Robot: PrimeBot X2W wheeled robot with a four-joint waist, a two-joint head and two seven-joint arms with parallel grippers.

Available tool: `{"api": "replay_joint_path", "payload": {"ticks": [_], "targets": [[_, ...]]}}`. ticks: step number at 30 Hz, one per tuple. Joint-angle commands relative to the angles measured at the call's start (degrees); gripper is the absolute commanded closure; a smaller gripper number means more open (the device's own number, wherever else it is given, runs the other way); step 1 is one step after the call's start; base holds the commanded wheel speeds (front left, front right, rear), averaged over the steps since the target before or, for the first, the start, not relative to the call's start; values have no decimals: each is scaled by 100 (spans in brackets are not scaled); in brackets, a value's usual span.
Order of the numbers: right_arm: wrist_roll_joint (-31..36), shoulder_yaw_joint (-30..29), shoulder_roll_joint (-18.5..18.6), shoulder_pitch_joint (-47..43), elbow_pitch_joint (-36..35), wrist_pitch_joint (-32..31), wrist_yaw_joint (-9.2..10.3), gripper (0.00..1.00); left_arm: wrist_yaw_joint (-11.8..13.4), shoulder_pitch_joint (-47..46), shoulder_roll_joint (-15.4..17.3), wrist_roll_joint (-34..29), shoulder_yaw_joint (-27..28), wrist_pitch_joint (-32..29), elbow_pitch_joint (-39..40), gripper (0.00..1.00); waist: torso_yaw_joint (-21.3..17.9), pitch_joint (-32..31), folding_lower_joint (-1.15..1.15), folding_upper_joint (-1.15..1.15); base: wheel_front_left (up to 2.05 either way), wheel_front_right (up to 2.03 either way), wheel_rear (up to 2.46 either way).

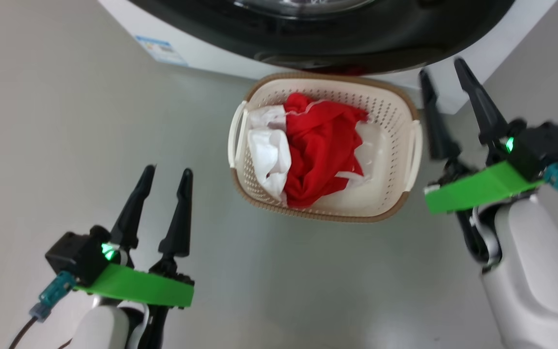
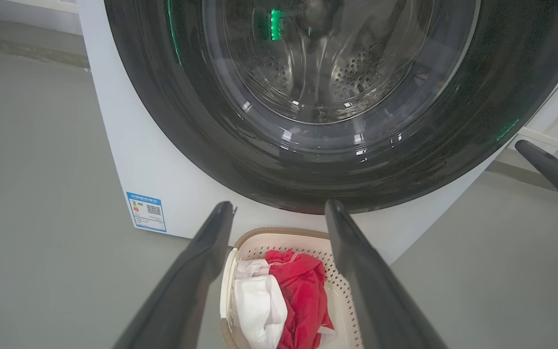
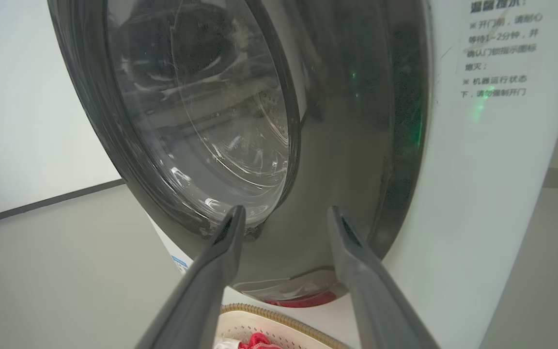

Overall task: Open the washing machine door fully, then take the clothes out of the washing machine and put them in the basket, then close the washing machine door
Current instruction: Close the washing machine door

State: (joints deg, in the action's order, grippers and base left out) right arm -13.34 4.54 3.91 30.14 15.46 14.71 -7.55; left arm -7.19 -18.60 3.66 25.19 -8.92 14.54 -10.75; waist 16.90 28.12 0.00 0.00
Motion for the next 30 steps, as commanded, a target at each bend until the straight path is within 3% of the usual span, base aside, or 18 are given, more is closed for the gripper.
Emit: {"api": "replay_joint_path", "payload": {"ticks": [1, 12, 30], "targets": [[-56, 156, -102, -287, -186, 29, 6, 0, -30, 170, 235, -59, 234, 46, 81, 0, -216, -283, 0, 0, 0, 0, 0], [-324, 91, -102, -1499, -267, 29, 6, 0, -30, 709, 462, -163, 342, 46, 25, 0, -722, -947, 0, 0, 0, 0, 0], [-422, -222, -103, -2587, -371, 29, 6, 0, -30, 1411, 630, -273, 525, 46, 89, 0, -1385, -1699, 0, 0, 0, 0, 0]]}}
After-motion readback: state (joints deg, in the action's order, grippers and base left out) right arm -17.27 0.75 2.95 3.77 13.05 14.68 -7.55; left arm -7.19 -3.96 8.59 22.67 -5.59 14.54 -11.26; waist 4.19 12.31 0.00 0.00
